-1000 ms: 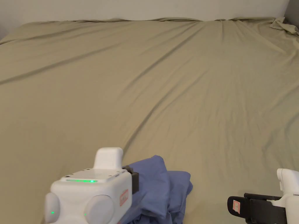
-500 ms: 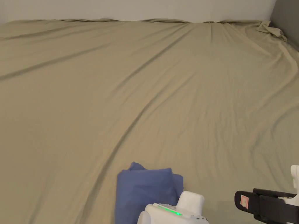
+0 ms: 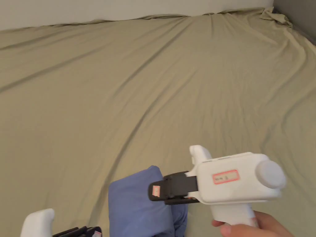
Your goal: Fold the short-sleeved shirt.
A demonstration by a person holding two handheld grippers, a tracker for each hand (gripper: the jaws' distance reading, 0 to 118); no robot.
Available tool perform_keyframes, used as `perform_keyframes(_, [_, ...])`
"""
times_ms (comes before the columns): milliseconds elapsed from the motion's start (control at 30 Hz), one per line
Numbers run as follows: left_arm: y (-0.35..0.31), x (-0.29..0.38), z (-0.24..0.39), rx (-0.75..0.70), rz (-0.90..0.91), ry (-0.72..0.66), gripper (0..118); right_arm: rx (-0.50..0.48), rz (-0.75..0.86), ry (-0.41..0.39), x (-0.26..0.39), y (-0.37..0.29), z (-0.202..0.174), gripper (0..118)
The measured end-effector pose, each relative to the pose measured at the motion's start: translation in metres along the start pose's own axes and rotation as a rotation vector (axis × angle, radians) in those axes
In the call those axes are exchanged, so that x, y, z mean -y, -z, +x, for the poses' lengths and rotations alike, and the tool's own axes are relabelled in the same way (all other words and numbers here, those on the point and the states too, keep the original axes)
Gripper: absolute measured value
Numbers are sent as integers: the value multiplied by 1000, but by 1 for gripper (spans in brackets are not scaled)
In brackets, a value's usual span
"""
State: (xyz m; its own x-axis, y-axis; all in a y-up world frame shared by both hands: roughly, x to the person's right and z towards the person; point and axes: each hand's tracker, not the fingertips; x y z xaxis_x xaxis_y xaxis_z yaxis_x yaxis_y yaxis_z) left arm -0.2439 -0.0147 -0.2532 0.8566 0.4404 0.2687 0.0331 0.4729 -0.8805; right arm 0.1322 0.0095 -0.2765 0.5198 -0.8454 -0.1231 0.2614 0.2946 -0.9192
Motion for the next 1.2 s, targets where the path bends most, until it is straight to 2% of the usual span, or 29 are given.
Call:
perform_keyframes(67, [-3, 1, -14, -8, 16, -84, 12, -73, -45, 102, -12, 31, 3, 2])
perform_keyframes(100, [-2, 2, -18, -5, 18, -106, 12, -79, -75, 142, -16, 43, 8, 2])
perform_keyframes(133, [0, 1, -20, -5, 15, -116, 12, -24, -114, 185, -18, 54, 17, 2])
perform_keyframes(167, [2, 1, -21, -9, 12, -106, 12, 84, -151, 202, -17, 60, 28, 2])
perform_keyframes(200, [5, 1, -20, -16, 10, -102, 12, 236, -170, 186, -15, 61, 39, 2])
perform_keyframes(233, [8, 0, -18, -19, 7, -97, 12, 407, -167, 120, -11, 58, 51, 2])
perform_keyframes(267, [11, 0, -17, -19, 6, -90, 12, 516, -149, 17, -6, 52, 59, 2])
perform_keyframes(300, [14, 0, -14, -12, 8, -84, 12, 575, -149, -102, 0, 46, 67, 2])
perform_keyframes(333, [17, -1, -12, 0, 10, -78, 12, 347, -109, -26, 2, 33, 75, 2])
perform_keyframes(367, [23, -3, -9, 21, 10, -73, 12, 330, -87, 124, 5, 22, 79, 2])
perform_keyframes(400, [29, -5, -6, 38, 9, -66, 12, 396, -92, 168, 13, 15, 81, 2])
perform_keyframes(433, [35, -7, -4, 53, 8, -59, 16, 392, -95, 100, 15, 14, 79, 2])
perform_keyframes(467, [42, -11, 0, 72, 9, -55, 24, 418, -103, 28, 17, 14, 76, 2])
perform_keyframes(533, [58, -18, 9, 157, 17, -38, 101, 411, -84, 60, 21, 14, 78, 2])
perform_keyframes(567, [66, -20, 15, 174, -2, -22, 118, 397, -74, 81, 21, 14, 81, 2])
perform_keyframes(633, [76, -26, 28, 260, 31, 26, 118, 366, -63, 109, 21, 13, 88, 2])
perform_keyframes(700, [95, -23, 30, 185, -74, 106, 118, 344, -55, 125, 23, 11, 93, 2])
perform_keyframes(800, [126, -24, 33, 108, -170, 152, 118, 329, -49, 117, 25, 10, 95, 2])
perform_keyframes(867, [152, -14, 36, 183, -182, 83, 118, 322, -47, 121, 25, 9, 97, 2])
perform_keyframes(900, [153, -15, 37, 234, -175, -6, 118, 316, -44, 126, 25, 8, 98, 2])
perform_keyframes(933, [144, -17, 37, 252, -79, -109, 102, 310, -41, 129, 26, 7, 98, 2])
perform_keyframes(967, [140, -19, 43, 373, -47, -198, 50, 304, -35, 132, 26, 5, 98, 2])
perform_keyframes(1000, [137, -15, 41, 288, -54, -204, 43, 279, -16, 144, 26, 1, 98, 2])
perform_keyframes(1067, [136, -15, 41, 279, -78, -73, 43, 283, 20, 210, 27, -5, 95, 2])
perform_keyframes(1167, [125, -11, 24, 378, -105, -286, 43, 72, 123, 206, 27, -26, 84, 2])
perform_keyframes(1200, [115, -14, 16, 425, -109, -320, 43, 14, 160, 210, 27, -36, 77, 2])
